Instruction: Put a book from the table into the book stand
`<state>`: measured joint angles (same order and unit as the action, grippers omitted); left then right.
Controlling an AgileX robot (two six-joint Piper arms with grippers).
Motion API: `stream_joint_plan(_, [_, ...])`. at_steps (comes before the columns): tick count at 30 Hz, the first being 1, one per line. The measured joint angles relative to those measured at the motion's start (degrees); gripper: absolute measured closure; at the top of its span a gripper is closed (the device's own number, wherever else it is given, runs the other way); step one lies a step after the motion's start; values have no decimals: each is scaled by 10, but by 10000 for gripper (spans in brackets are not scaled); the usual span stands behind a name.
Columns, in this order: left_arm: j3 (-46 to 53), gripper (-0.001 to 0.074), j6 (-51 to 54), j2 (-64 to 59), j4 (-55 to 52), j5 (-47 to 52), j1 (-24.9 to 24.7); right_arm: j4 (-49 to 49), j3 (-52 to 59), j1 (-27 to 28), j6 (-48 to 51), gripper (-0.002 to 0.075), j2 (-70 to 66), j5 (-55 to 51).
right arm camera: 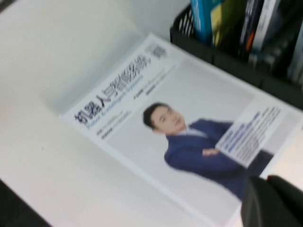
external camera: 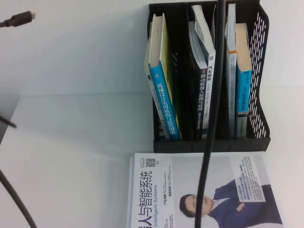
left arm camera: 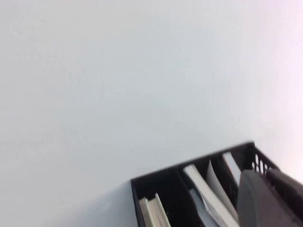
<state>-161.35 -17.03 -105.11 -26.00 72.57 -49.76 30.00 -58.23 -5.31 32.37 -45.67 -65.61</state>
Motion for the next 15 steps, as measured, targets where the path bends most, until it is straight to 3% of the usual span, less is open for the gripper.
stream_joint_plan(6, [140, 734, 25, 56, 21, 0, 0, -112, 83, -2, -79, 729, 70, -50])
stream_joint_plan(15, [471, 734, 0, 273, 42, -38, 0, -276, 128, -2, -213, 729, 196, -15])
